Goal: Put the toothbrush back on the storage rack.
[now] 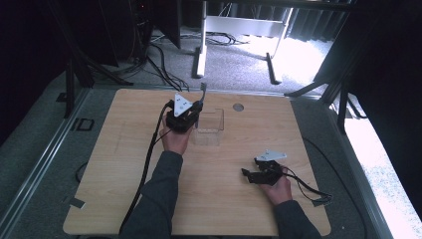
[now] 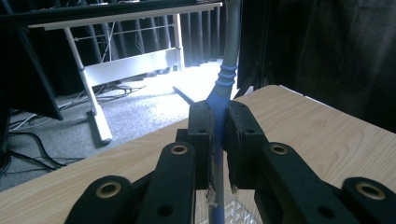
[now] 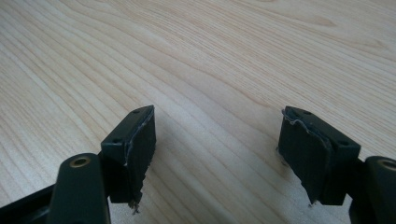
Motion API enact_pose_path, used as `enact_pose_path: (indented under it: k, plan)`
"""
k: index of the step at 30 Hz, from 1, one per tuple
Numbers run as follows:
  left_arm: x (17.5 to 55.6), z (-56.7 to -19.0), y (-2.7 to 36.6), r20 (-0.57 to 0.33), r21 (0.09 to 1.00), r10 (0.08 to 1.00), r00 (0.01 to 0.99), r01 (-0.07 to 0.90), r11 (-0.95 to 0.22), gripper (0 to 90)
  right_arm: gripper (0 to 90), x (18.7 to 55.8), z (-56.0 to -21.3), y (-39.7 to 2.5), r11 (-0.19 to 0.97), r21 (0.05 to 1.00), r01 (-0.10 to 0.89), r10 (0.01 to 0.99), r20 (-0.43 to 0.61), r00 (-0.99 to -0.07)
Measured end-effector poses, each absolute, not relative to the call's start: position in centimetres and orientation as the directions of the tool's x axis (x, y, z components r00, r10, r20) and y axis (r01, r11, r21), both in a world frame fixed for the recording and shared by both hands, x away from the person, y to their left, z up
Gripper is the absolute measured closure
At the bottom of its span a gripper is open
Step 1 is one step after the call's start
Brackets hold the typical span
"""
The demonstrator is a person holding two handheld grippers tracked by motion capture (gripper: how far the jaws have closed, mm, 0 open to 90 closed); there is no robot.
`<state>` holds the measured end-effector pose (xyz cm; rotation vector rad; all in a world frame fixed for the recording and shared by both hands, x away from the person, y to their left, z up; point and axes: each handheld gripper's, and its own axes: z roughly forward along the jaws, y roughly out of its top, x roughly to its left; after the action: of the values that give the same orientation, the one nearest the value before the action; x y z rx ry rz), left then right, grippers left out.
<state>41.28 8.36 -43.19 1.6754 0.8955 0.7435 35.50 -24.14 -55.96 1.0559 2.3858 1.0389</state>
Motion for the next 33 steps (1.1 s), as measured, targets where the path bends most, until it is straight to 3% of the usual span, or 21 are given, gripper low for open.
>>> enact_pose_path:
  k: [33]
  plan:
    - [42.3, -44.5, 7.5, 0.038, 0.951, 0.839, 0.543, 0.238, -0.198, 81.5, 27.2, 35.5, -56.0, -24.1, 0.459, 0.734, 0.501, 0.743, -0.007, -0.670]
